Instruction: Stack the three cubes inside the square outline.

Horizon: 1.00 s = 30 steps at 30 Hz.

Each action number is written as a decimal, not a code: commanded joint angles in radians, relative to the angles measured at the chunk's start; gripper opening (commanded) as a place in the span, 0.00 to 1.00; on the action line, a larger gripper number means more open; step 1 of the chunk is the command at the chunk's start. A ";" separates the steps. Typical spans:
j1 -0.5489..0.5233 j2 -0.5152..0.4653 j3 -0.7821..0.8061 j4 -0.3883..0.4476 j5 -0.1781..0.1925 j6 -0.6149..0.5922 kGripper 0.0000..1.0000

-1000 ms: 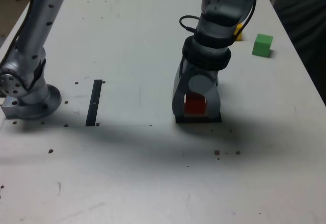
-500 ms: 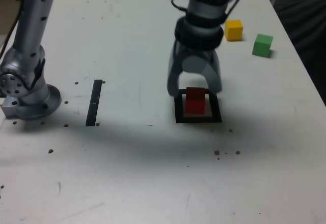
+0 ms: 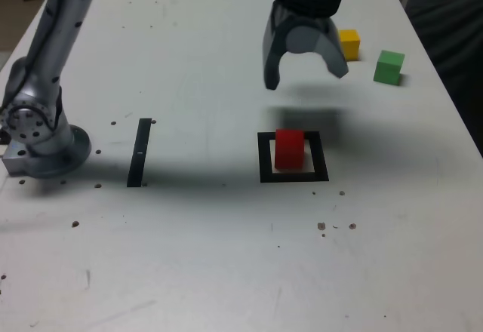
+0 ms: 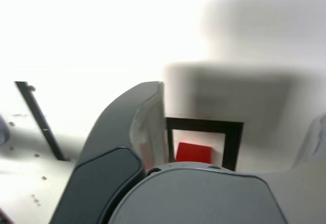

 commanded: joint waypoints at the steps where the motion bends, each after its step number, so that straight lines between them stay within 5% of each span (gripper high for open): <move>1: 0.037 0.037 -0.068 0.010 0.010 0.026 1.00; 30: 0.242 0.362 -0.608 0.066 0.052 0.173 1.00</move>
